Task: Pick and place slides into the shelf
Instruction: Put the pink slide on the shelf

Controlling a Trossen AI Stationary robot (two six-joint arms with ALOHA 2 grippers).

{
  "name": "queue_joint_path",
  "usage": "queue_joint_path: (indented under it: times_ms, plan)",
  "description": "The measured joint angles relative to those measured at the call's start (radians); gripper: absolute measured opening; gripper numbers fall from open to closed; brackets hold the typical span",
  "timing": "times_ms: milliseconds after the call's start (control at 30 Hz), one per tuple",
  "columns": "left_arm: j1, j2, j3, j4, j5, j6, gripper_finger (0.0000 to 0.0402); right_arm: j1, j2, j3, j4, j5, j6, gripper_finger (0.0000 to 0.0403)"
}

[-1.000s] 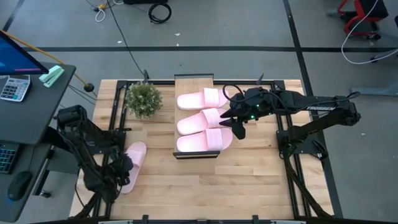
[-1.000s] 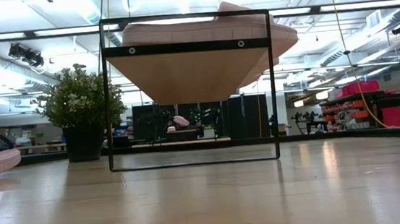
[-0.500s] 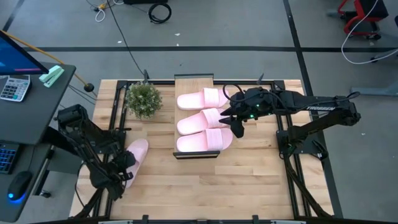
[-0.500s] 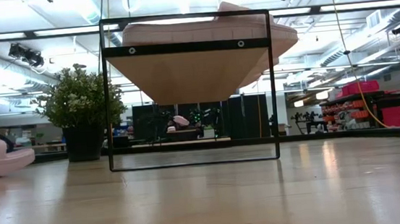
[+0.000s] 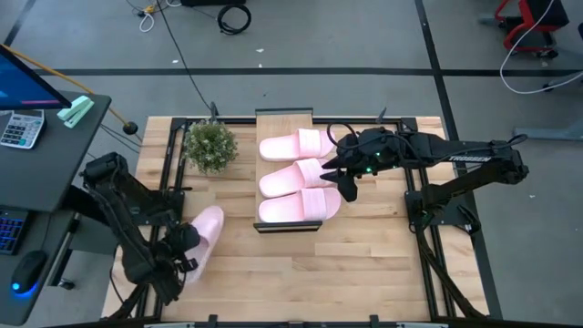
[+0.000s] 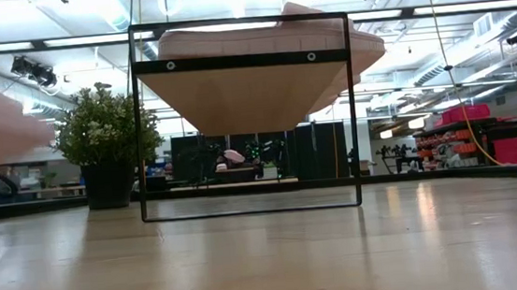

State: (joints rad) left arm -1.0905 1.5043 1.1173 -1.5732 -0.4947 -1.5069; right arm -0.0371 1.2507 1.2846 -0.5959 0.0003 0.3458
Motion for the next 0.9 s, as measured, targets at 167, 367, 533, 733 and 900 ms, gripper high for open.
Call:
queue_joint_path:
  times_ms: [167, 367, 533, 733, 900]
  plan:
    - [-0.001, -0.023, 0.156, 0.001, -0.11, 0.074, 0.0012, 0.001, 0.0, 0.0, 0.029, -0.024, -0.136, 0.0165]
    - [0.036, -0.036, 0.315, 0.001, -0.237, 0.225, 0.0012, 0.001, 0.0, 0.0, 0.079, -0.08, -0.317, 0.0165]
    - [0.101, -0.035, 0.425, 0.001, -0.352, 0.418, 0.0012, 0.001, 0.0, 0.0, 0.095, -0.09, -0.325, 0.0165]
    - [0.191, -0.035, 0.536, 0.002, -0.445, 0.737, 0.0012, -0.02, 0.0, 0.0, 0.097, -0.202, -0.09, 0.0165]
    - [0.27, -0.035, 0.59, 0.001, -0.52, 0.956, 0.0012, -0.076, 0.0, 0.0, 0.097, -0.276, 0.303, 0.0165]
